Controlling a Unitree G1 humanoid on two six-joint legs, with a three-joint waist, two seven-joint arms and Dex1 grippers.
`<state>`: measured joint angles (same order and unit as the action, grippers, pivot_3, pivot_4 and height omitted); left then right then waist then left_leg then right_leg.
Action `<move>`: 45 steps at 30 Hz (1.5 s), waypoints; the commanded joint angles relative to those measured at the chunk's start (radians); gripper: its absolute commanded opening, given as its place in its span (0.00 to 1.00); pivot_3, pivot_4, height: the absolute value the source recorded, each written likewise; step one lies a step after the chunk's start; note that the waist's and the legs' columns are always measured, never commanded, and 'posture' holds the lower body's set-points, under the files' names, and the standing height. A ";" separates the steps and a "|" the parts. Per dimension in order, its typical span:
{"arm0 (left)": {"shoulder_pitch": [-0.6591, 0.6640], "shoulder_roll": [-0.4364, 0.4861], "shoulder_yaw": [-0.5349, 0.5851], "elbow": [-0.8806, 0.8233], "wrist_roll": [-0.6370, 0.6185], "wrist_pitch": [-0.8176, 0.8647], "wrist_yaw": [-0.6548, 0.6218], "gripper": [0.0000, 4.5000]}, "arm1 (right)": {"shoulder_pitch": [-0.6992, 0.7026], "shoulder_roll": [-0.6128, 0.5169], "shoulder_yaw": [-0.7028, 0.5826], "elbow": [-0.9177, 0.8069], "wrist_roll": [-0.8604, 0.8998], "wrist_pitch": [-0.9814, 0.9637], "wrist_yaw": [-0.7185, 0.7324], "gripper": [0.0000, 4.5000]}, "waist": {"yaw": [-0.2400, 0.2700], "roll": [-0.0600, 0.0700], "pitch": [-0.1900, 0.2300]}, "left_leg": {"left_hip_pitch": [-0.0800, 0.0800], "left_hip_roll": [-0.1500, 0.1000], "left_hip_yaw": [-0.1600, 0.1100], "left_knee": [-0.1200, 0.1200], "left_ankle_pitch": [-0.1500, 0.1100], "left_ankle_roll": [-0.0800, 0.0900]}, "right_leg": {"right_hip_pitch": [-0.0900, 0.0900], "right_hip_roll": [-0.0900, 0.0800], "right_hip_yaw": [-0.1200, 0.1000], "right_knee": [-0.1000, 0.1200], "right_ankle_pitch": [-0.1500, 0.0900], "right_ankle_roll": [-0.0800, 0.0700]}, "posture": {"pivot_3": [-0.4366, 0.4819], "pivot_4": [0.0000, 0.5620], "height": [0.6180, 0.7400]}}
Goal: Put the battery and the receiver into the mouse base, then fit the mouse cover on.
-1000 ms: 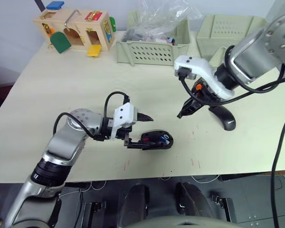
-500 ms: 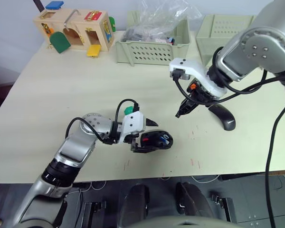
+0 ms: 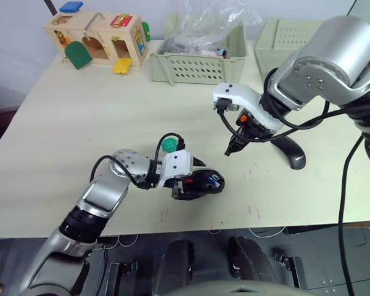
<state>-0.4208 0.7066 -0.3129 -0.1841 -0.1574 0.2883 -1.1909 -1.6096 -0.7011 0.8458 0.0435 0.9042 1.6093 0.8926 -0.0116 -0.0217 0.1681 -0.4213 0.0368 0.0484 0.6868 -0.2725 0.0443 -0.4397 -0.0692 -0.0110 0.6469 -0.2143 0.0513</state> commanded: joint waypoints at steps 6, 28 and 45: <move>-0.019 -0.013 -0.013 -0.014 0.024 0.002 0.012 0.98 | 0.001 0.005 -0.024 -0.013 -0.014 0.005 0.020 0.00 | 0.000 0.000 0.000 | 0.000 0.000 0.000 0.000 0.000 0.000 | 0.000 0.000 0.000 0.000 0.000 0.000 | 0.48 0.27 1.00; -0.001 -0.032 -0.009 -0.005 0.021 0.012 0.005 0.63 | 0.094 0.038 -0.032 -0.034 0.054 0.005 -0.077 0.00 | -0.001 0.000 0.000 | 0.000 0.000 0.000 0.001 0.000 0.000 | 0.000 0.000 0.000 0.001 0.000 0.000 | 0.48 0.27 1.00; -0.003 -0.040 -0.008 0.003 0.027 0.014 0.017 0.63 | 0.201 0.191 -0.081 0.078 0.098 0.005 -0.374 0.00 | -0.001 0.000 0.000 | 0.002 0.000 0.000 0.002 0.000 0.000 | 0.000 0.000 0.000 0.005 0.000 0.000 | 0.48 0.27 1.00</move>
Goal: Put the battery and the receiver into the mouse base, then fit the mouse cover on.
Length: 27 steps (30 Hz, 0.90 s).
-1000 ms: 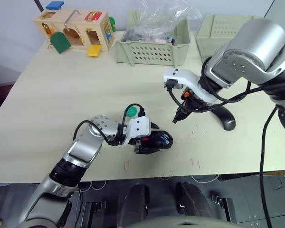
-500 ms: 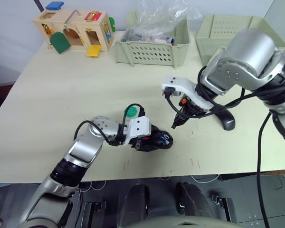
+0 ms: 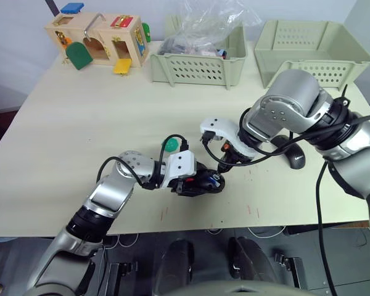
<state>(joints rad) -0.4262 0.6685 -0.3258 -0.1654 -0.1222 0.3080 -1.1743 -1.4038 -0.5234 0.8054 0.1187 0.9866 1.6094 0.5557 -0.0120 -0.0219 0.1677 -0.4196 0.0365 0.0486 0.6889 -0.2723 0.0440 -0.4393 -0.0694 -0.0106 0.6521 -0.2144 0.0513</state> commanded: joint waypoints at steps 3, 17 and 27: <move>0.005 -0.002 0.005 -0.015 -0.007 -0.009 0.003 0.63 | -0.003 0.025 -0.045 0.013 0.026 0.005 -0.061 0.00 | -0.001 0.000 0.000 | 0.000 0.000 0.000 0.000 0.000 0.000 | 0.000 0.000 0.000 0.001 0.000 0.000 | 0.48 0.27 1.00; 0.010 -0.004 0.004 -0.009 -0.003 -0.014 0.010 0.63 | 0.015 0.046 -0.044 0.032 0.085 0.005 -0.138 0.00 | -0.001 0.000 0.000 | 0.001 0.000 0.000 0.000 0.000 0.000 | 0.000 0.000 0.000 0.001 0.000 0.000 | 0.48 0.27 1.00; 0.014 -0.002 0.006 -0.016 -0.005 -0.011 0.011 0.63 | 0.026 0.045 -0.040 0.047 0.129 0.005 -0.185 0.00 | -0.001 0.000 0.000 | 0.001 0.000 0.000 0.000 0.000 0.000 | 0.000 0.000 0.000 0.001 0.000 0.000 | 0.48 0.27 1.00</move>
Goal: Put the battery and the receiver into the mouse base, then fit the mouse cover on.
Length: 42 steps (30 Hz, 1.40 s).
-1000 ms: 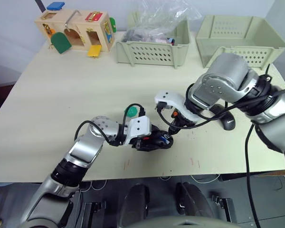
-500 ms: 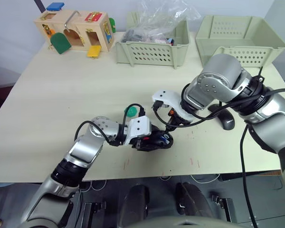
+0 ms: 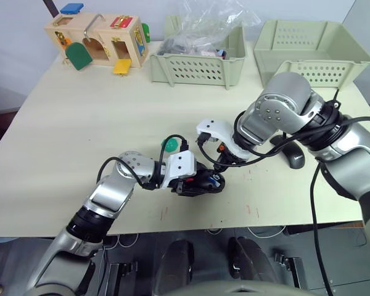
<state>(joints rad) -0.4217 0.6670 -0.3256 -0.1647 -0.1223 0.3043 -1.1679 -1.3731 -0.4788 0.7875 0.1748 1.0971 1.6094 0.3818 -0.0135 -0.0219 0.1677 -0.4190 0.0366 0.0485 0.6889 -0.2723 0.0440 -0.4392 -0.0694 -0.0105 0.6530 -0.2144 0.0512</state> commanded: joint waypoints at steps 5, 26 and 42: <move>0.011 0.000 0.006 -0.021 -0.006 -0.004 0.007 0.63 | 0.005 0.002 -0.022 0.000 0.025 0.005 -0.032 0.00 | 0.000 0.000 0.000 | 0.000 0.000 0.000 0.000 0.000 0.000 | 0.000 0.000 0.000 0.000 0.000 0.000 | 0.48 0.27 1.00; 0.003 -0.010 0.003 -0.036 -0.009 0.020 0.014 0.63 | 0.032 0.028 -0.038 0.032 0.021 0.005 -0.079 0.00 | 0.001 0.000 0.000 | 0.001 0.000 0.000 0.000 0.000 0.000 | 0.000 0.000 0.000 0.001 0.000 0.000 | 0.48 0.27 1.00; 0.005 -0.009 0.005 -0.040 -0.010 0.025 0.017 0.63 | 0.045 0.004 -0.026 0.011 0.004 0.005 -0.075 0.00 | 0.001 0.000 0.000 | 0.001 0.000 0.000 0.000 0.000 0.000 | 0.000 0.000 0.000 0.002 0.000 0.000 | 0.48 0.27 1.00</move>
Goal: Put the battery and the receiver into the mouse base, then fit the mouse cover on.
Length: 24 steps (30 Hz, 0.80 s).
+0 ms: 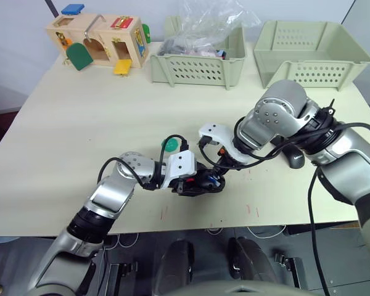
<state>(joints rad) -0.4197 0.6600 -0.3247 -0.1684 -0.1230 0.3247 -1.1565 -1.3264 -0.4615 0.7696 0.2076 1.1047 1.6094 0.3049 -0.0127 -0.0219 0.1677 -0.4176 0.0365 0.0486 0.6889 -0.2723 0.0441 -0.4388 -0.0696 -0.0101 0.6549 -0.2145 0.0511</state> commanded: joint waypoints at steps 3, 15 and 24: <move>0.003 -0.002 0.004 -0.037 -0.009 0.006 0.005 0.63 | 0.002 -0.017 -0.008 -0.024 -0.004 0.005 0.003 0.00 | 0.000 0.000 0.000 | 0.000 0.000 0.000 0.000 0.000 0.000 | 0.000 0.000 0.000 0.000 0.000 0.000 | 0.48 0.27 1.00; 0.002 -0.002 0.006 -0.035 -0.009 0.007 0.007 0.63 | 0.004 0.002 -0.001 -0.046 0.011 0.005 -0.013 0.00 | 0.000 0.000 0.000 | 0.000 0.000 0.000 0.000 0.000 0.000 | 0.000 0.000 0.000 0.000 0.000 0.000 | 0.48 0.27 1.00; 0.004 -0.007 0.003 -0.037 -0.008 0.008 0.012 0.63 | -0.027 0.025 0.025 -0.023 0.022 0.005 -0.032 0.00 | -0.001 0.000 0.000 | 0.000 0.000 0.000 0.000 0.000 0.000 | 0.000 0.000 0.000 0.000 0.000 0.000 | 0.48 0.27 1.00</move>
<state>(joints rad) -0.4196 0.6602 -0.3245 -0.1722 -0.1226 0.3352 -1.1535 -1.3311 -0.4459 0.7802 0.1853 1.1090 1.6097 0.2760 -0.0136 -0.0219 0.1677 -0.4171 0.0365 0.0485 0.6889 -0.2722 0.0441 -0.4388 -0.0696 -0.0100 0.6556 -0.2145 0.0511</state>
